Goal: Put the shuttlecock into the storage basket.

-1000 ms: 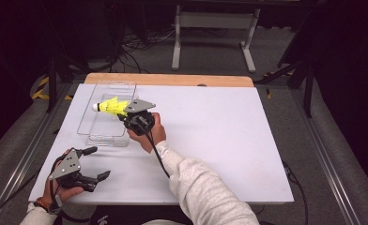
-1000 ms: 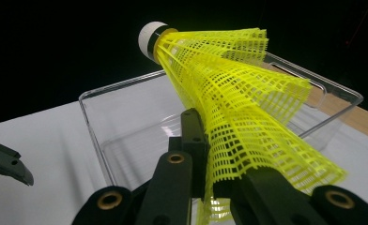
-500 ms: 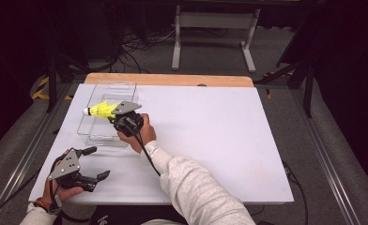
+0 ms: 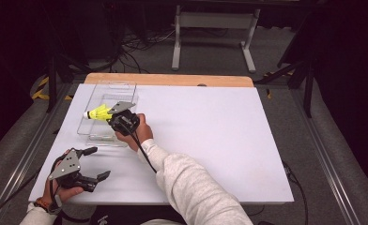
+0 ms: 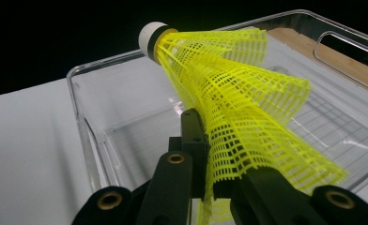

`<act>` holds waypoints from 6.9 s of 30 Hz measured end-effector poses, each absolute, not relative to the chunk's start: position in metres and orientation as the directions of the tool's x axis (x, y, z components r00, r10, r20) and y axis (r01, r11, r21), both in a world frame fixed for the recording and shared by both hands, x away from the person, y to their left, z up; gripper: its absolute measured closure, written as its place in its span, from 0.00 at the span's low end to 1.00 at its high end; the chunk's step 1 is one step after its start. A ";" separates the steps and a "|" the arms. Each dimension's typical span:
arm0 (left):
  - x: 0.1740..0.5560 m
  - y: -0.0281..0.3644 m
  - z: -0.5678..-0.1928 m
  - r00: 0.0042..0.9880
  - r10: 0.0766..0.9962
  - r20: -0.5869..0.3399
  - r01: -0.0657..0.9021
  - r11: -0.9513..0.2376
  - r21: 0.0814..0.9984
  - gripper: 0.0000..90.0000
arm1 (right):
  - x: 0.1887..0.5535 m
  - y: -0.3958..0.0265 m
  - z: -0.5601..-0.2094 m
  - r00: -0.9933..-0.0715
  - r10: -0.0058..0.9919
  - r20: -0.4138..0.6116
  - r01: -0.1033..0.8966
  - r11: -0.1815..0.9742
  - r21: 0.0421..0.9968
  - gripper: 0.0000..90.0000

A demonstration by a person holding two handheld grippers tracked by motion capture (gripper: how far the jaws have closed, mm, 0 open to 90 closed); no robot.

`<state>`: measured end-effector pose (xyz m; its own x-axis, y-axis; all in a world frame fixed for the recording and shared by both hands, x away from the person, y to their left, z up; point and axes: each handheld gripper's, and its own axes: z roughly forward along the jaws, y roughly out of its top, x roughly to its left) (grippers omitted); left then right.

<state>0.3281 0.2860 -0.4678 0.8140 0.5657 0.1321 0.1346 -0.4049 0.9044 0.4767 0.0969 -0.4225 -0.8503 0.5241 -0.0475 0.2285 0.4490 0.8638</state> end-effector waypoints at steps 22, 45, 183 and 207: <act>0.329 0.285 -0.468 0.819 0.559 0.130 0.136 -0.410 0.902 0.07 | 0.495 0.100 -0.425 -0.867 0.498 -0.017 0.304 0.555 0.775 0.97; 0.329 0.286 -0.468 0.813 0.566 0.133 0.139 -0.411 0.901 0.07 | 0.494 0.105 -0.422 -0.905 0.425 -0.012 0.302 0.663 0.685 0.65; 0.328 0.289 -0.469 0.800 0.584 0.140 0.150 -0.421 0.894 0.07 | 0.454 0.045 -0.397 -0.817 0.498 -0.291 0.003 0.508 0.861 0.07; 0.329 0.288 -0.470 0.800 0.583 0.142 0.150 -0.423 0.894 0.07 | 0.451 0.018 -0.391 -0.784 0.528 -0.326 -0.022 0.501 0.865 0.08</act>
